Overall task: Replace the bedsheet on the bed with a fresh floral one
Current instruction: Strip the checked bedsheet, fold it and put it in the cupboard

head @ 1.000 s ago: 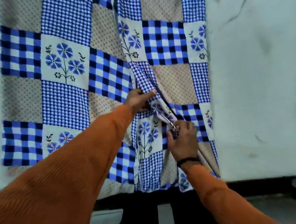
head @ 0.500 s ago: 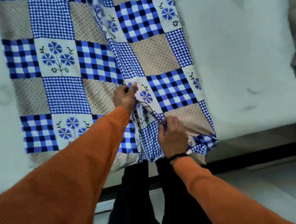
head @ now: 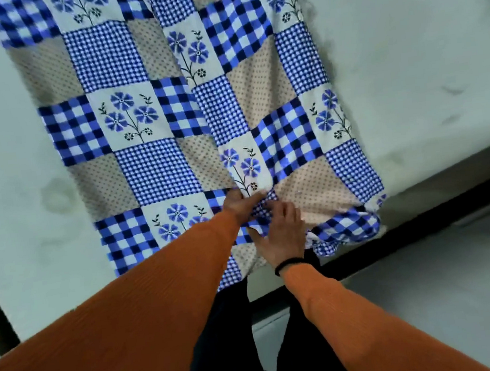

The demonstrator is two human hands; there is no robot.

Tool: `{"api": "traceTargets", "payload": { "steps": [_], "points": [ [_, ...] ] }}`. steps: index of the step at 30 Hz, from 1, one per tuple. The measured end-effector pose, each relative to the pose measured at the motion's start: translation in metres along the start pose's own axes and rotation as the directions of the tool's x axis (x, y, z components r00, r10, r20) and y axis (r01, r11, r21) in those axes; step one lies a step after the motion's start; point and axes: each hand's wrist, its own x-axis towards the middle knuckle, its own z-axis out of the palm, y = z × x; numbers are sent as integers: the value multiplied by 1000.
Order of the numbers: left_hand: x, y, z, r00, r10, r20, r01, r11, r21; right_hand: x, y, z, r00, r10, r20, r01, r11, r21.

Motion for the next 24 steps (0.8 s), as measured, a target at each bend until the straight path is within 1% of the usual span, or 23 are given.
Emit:
{"api": "traceTargets", "payload": {
  "steps": [2,4,6,8,10,11,13,15,17,19,20,23,24],
  "points": [
    [0,-6,-11,996,90,26,-93,985,145,-1,-10,5,987,97,-124,-99,995,-7],
    [-3,-10,-18,984,163,74,-173,970,169,-1,-15,11,960,157,-233,-163,987,-4],
    [-9,-12,-19,978,178,112,-190,975,115,0,-22,12,907,184,-379,-176,983,56],
    [-13,-12,-21,974,186,129,-199,975,94,-1,-24,9,837,240,-492,-199,971,135],
    [-15,-9,-25,970,216,112,-226,971,84,-4,-17,5,775,319,-546,-249,948,199],
    [-17,-7,-28,968,228,104,-234,971,45,-5,-10,2,737,366,-568,-280,930,237],
    [-17,-6,-35,965,235,112,-228,971,-78,-12,11,0,637,449,-627,-315,894,319],
    [-18,-8,-43,969,233,80,-218,963,-158,-26,35,2,565,473,-677,-304,881,362],
    [-14,-13,-54,971,235,38,-225,959,-171,-39,53,9,549,449,-705,-256,893,370],
    [-12,-21,-67,971,239,6,-234,955,-181,-59,59,19,564,431,-705,-209,900,383],
    [-13,-25,-74,970,241,-18,-240,955,-177,-70,56,24,559,430,-709,-186,898,398],
    [-14,-34,-95,960,271,-69,-276,958,-78,-107,27,37,514,439,-737,-122,888,444],
    [-12,-36,-103,958,271,-89,-280,955,-103,-123,13,45,517,435,-737,-112,888,446]
  ]
}}
